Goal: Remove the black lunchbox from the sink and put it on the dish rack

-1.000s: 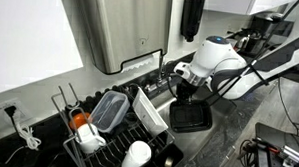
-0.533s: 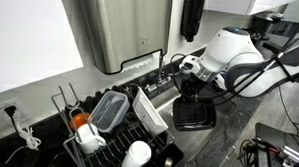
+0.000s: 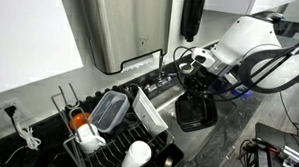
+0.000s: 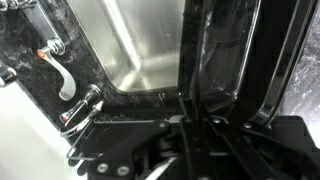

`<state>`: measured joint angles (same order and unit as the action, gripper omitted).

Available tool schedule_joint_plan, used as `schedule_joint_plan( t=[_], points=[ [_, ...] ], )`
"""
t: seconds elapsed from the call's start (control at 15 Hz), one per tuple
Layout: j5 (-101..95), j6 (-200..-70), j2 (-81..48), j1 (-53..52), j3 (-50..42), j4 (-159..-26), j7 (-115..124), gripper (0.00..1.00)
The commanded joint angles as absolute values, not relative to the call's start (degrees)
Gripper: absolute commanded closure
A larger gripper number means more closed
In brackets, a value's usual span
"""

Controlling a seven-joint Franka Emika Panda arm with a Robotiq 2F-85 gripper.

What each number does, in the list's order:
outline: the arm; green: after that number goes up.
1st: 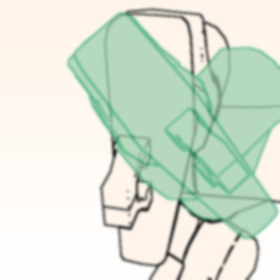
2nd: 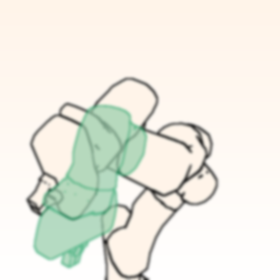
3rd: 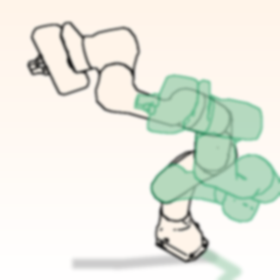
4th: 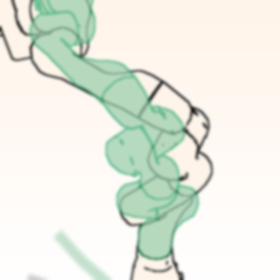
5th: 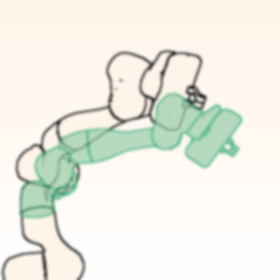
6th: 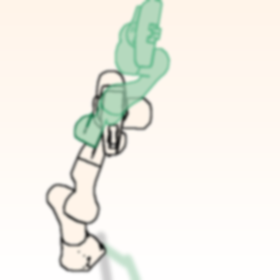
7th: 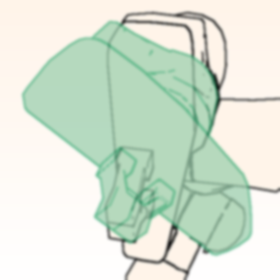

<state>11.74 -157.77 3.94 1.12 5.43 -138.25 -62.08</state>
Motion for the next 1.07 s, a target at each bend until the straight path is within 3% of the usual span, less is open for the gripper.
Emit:
schedule_joint_plan(
  t=[0.0,0.47,1.0],
  points=[
    [21.4,-158.0,7.5,-1.2,3.5,-140.3,-75.9,0.98],
    [40.9,-150.3,10.3,-3.6,-0.8,-138.0,-100.7,0.98],
    [46.9,-135.1,11.7,-3.3,-6.7,-133.6,-111.2,0.98]
  ],
)
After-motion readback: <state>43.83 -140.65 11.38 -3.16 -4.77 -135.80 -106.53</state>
